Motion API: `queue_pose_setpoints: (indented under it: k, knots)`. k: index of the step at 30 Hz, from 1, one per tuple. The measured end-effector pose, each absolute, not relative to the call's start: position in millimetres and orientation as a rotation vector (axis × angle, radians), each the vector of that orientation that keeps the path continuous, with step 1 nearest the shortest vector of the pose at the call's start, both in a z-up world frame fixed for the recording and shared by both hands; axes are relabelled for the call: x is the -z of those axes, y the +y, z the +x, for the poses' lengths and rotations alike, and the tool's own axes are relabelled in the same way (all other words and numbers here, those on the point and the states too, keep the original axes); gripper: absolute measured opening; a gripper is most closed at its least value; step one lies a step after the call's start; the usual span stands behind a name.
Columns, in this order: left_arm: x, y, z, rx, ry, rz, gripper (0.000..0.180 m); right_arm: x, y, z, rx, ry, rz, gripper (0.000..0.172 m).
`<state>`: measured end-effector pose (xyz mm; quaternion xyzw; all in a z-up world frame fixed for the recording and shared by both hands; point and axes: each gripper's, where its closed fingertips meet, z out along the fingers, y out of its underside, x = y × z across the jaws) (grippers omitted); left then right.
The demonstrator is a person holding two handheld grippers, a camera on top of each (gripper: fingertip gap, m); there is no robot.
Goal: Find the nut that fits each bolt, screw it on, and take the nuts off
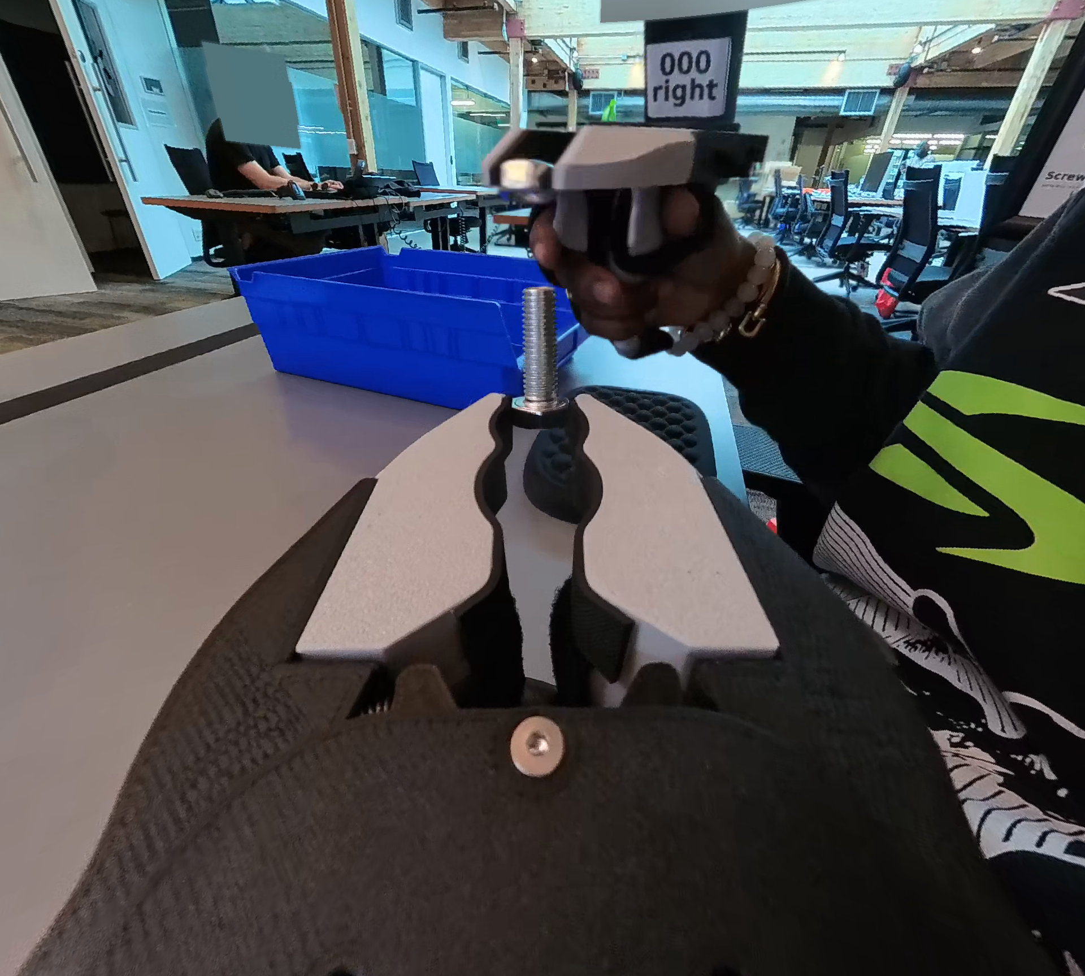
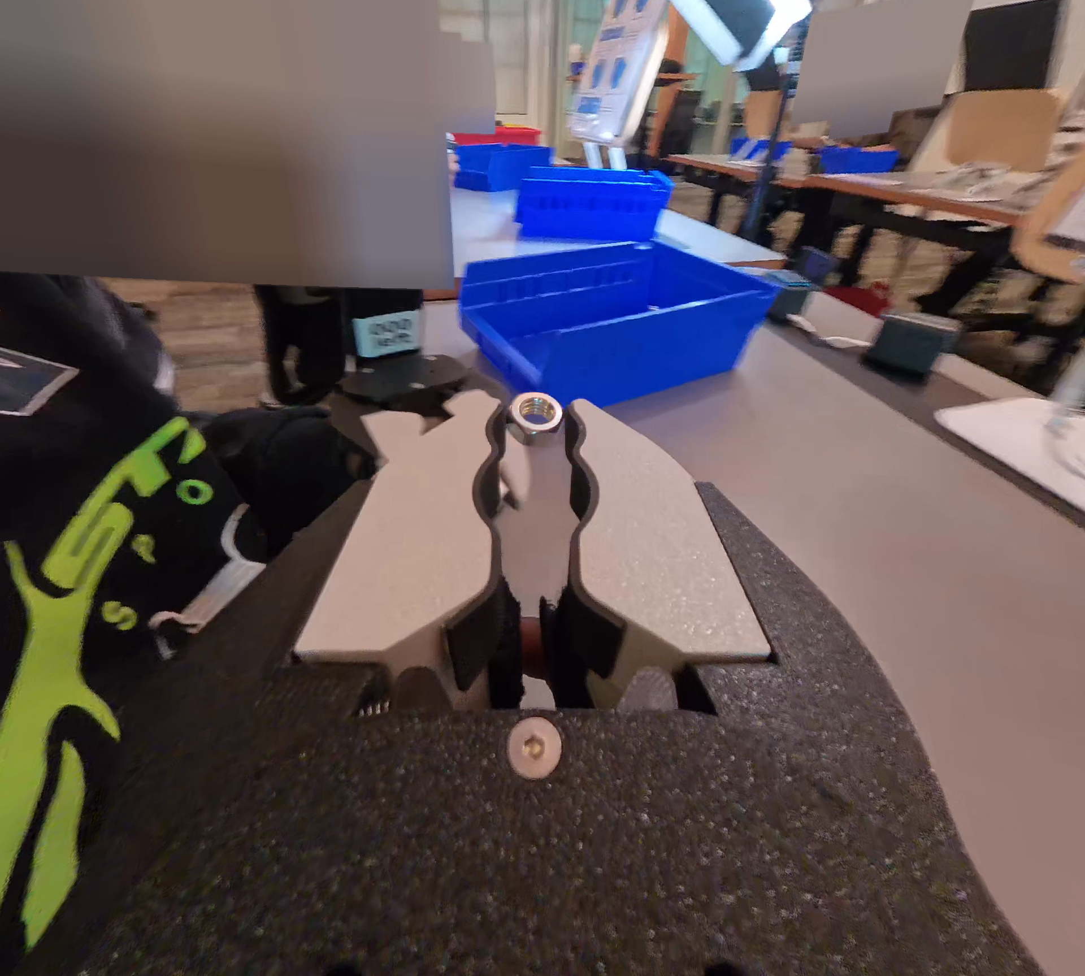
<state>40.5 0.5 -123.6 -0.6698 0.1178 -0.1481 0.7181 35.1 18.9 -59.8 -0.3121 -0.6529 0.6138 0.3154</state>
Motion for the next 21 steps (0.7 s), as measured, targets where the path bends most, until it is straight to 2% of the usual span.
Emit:
queue_pose_setpoints:
  k: [5, 10, 15, 21]
  knots:
    - [121.2, 0.0, 36.7, 0.323, 0.234, -1.466, 0.018, 66.6, 144.1, 41.5, -1.165, -1.511, -1.162, 0.019]
    - [120.4, -0.2, 35.6, 0.323, 0.227, -1.460, 0.018, 129.5, 257.2, 65.5, -0.760, -1.462, -1.630, 0.019]
    - [120.1, 0.0, 34.4, 0.325, 0.219, -1.459, 0.018, 200.7, 288.9, 78.2, -0.551, -1.607, -1.972, 0.020]
    - [120.7, 1.1, 33.9, 0.329, 0.217, -1.462, 0.018, 225.5, 287.0, 80.7, -0.435, -1.764, -2.091, 0.019]
